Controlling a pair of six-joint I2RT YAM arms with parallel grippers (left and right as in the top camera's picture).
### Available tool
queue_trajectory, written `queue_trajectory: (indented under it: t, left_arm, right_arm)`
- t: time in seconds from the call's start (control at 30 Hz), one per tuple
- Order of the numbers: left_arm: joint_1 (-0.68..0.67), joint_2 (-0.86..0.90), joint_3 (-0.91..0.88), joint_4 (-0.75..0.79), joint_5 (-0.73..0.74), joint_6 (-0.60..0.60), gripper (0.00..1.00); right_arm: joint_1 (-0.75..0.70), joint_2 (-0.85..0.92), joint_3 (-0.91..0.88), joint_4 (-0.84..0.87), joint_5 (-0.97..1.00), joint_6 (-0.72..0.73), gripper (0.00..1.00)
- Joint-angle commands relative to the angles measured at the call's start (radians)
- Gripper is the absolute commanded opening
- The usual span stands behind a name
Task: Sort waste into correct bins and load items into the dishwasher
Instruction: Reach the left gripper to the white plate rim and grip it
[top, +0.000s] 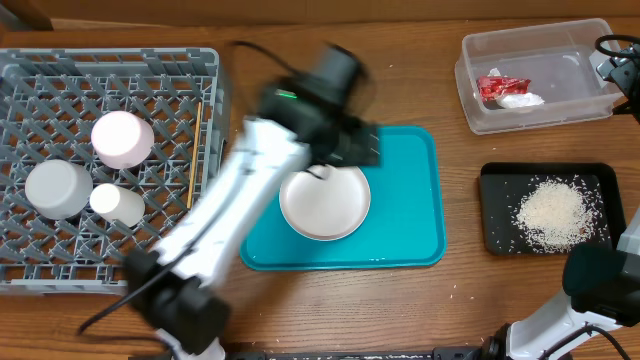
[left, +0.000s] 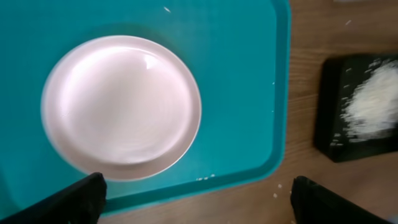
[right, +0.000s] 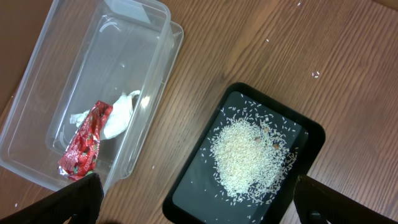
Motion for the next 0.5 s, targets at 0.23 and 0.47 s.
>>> queue_trajectory:
  t: [0.23, 0.47]
  left_arm:
    - [-0.190, 0.306, -0.014, 0.128, -0.192, -0.024, 0.68]
    - [-0.191, 0.397, -0.014, 0.106, -0.201, -0.089, 0.51]
  right_arm:
    - [0.000, -0.006, 0.007, 0.002, 0.011, 0.001, 1.00]
    - [0.000, -0.006, 0.007, 0.002, 0.011, 0.001, 1.00]
